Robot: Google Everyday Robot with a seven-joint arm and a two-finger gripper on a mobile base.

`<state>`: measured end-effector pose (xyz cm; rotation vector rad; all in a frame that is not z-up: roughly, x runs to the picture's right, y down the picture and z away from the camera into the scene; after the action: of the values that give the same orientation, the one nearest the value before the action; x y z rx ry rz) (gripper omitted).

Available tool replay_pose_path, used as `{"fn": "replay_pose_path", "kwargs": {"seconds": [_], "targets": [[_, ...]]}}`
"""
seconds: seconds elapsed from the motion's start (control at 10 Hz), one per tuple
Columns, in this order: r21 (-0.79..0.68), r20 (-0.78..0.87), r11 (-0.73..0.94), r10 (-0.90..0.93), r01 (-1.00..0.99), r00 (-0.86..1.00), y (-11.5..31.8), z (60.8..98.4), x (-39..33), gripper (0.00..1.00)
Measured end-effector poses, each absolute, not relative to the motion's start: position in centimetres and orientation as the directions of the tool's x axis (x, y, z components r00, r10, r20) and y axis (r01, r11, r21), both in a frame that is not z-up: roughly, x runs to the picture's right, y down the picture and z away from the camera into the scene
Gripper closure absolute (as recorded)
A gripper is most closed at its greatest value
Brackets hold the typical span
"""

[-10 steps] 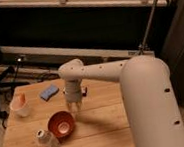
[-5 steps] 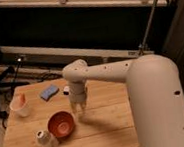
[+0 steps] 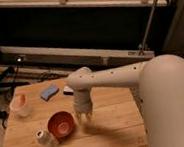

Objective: Push the ceramic bowl across the table

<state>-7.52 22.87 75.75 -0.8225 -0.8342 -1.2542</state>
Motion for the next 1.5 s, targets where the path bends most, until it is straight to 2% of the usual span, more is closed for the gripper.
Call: {"fn": "replay_pose_path", "kwargs": {"seconds": [0.3, 1.0, 1.3, 1.5], "targets": [[-0.018, 0.870, 0.100, -0.489, 0.995, 0.065, 21.9, 77.2, -10.0, 0.54], [0.082, 0.844, 0.110, -0.536, 0.991, -0.011, 16.6, 80.4, -16.4, 0.54], [0.076, 0.834, 0.072, -0.551, 0.994, -0.024, 16.1, 80.7, -15.1, 0.54], [0.040, 0.835, 0.019, -0.550, 0.999, -0.023, 17.9, 79.8, -12.6, 0.54]]}}
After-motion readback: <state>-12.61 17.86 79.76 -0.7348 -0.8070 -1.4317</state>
